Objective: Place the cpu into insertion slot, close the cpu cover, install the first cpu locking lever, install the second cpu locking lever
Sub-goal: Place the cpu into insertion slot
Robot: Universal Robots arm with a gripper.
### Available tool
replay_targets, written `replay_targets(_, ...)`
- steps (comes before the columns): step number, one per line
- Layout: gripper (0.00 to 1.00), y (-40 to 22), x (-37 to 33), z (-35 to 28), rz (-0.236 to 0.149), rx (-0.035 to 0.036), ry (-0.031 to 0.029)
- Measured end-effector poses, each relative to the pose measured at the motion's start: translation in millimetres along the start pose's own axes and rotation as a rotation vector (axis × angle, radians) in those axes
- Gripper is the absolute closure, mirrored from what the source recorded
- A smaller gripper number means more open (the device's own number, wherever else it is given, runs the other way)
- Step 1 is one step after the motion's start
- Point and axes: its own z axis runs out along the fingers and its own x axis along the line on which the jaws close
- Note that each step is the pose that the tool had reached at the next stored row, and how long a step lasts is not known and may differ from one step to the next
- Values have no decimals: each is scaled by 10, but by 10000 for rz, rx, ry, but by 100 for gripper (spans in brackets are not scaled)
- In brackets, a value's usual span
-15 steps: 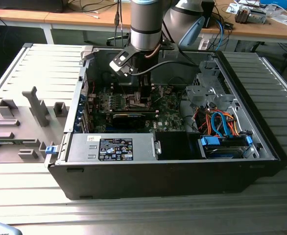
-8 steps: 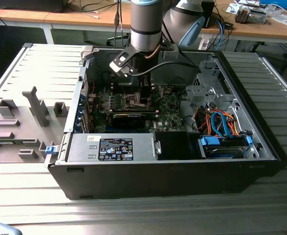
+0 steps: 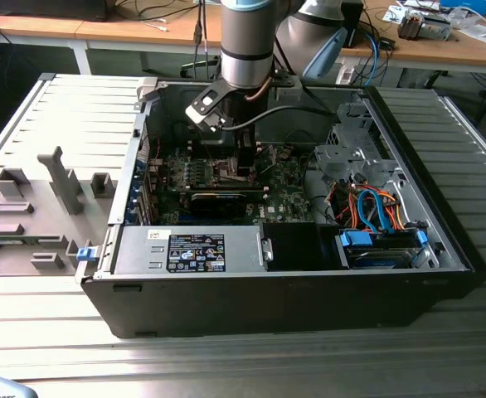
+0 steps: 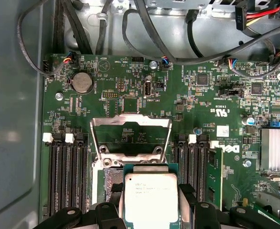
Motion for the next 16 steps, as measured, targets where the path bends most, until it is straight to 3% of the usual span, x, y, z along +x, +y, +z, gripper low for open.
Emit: replay_targets(16, 45, -1, 2, 41, 0, 1, -1)
